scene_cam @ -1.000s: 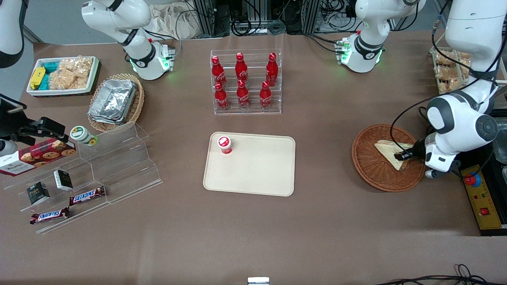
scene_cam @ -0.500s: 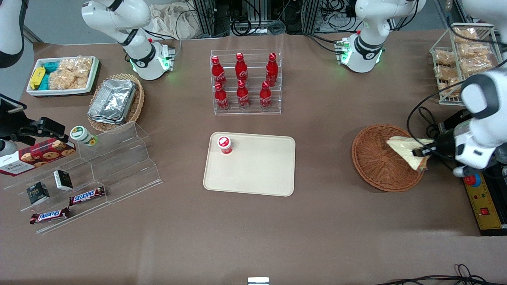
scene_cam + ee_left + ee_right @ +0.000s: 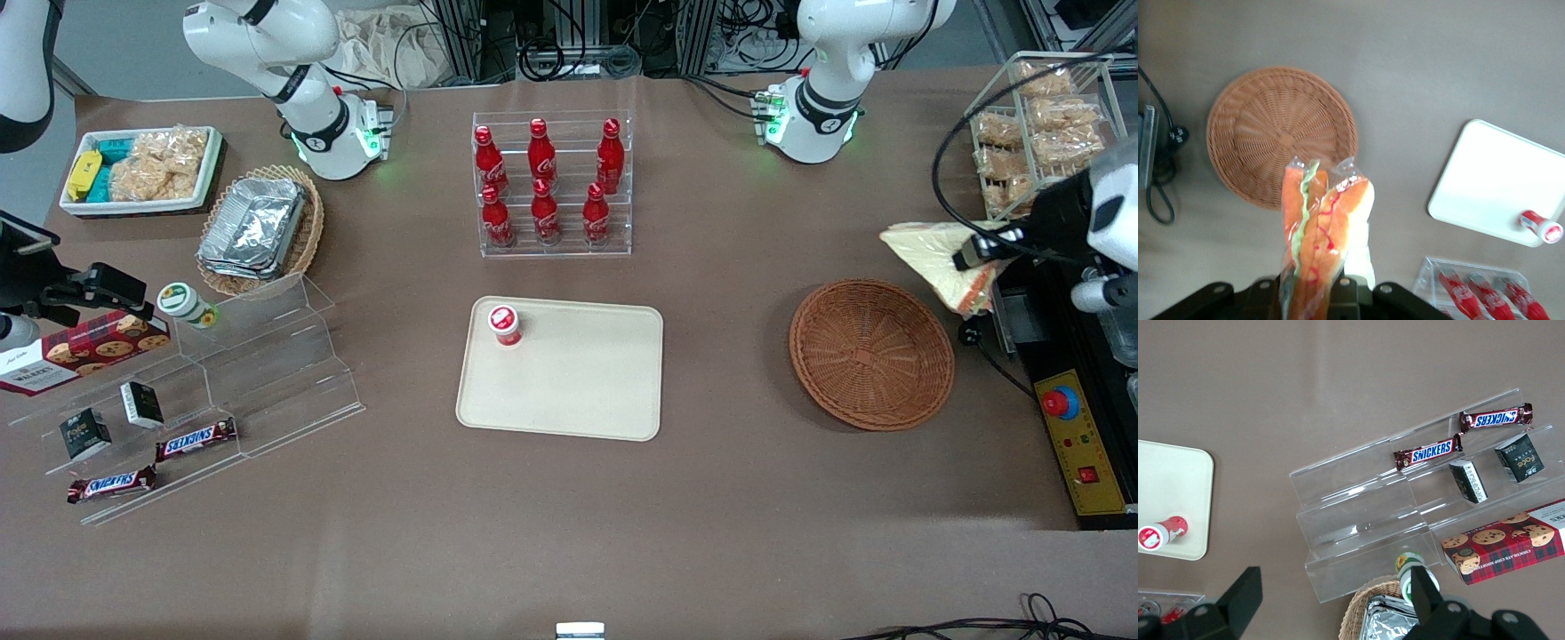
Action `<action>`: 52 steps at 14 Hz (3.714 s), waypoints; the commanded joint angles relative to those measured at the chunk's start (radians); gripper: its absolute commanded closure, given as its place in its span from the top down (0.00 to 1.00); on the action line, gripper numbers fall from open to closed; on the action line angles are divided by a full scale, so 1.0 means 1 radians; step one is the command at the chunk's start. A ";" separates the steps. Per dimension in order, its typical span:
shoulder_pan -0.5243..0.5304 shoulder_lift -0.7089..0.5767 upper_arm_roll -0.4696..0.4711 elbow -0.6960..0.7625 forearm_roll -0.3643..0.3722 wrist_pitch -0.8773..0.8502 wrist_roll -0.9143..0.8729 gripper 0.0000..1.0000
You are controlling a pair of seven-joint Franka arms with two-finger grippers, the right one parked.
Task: Place sandwich from basket to tray
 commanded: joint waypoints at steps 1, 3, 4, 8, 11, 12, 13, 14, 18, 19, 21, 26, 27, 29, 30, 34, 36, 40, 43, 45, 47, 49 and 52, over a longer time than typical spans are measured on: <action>0.001 0.023 -0.160 0.077 0.058 -0.050 -0.189 0.14; 0.001 0.029 -0.287 0.081 0.086 -0.049 -0.320 0.14; 0.000 0.043 -0.346 0.080 0.103 -0.035 -0.371 0.14; -0.041 0.216 -0.522 0.077 0.241 0.064 -0.538 0.14; -0.143 0.360 -0.523 0.075 0.336 0.166 -0.607 0.14; -0.167 0.409 -0.521 0.078 0.365 0.192 -0.609 0.14; -0.183 0.454 -0.520 0.078 0.399 0.224 -0.609 0.14; -0.193 0.497 -0.520 0.075 0.425 0.264 -0.609 0.14; -0.264 0.649 -0.515 0.072 0.547 0.354 -0.638 0.14; -0.270 0.682 -0.513 0.074 0.572 0.377 -0.650 0.14; -0.296 0.748 -0.503 0.078 0.646 0.420 -0.688 0.15; -0.335 0.828 -0.481 0.083 0.729 0.480 -0.716 0.30; -0.345 0.831 -0.472 0.092 0.732 0.480 -0.716 0.41; -0.393 0.831 -0.420 0.107 0.735 0.482 -0.730 0.75; -0.410 0.831 -0.400 0.122 0.735 0.482 -0.750 0.99; -0.402 0.760 -0.400 0.166 0.720 0.430 -0.798 1.00; -0.370 0.671 -0.403 0.167 0.682 0.347 -0.810 1.00; -0.283 0.450 -0.401 0.155 0.553 0.205 -0.816 1.00; -0.200 0.344 -0.401 0.152 0.485 0.129 -0.796 1.00; -0.132 0.302 -0.405 0.153 0.457 0.097 -0.752 1.00; -0.056 0.256 -0.403 0.152 0.401 0.060 -0.625 1.00; -0.006 0.217 -0.386 0.150 0.353 0.020 -0.491 1.00; -0.034 0.158 -0.209 0.144 0.263 -0.006 -0.281 1.00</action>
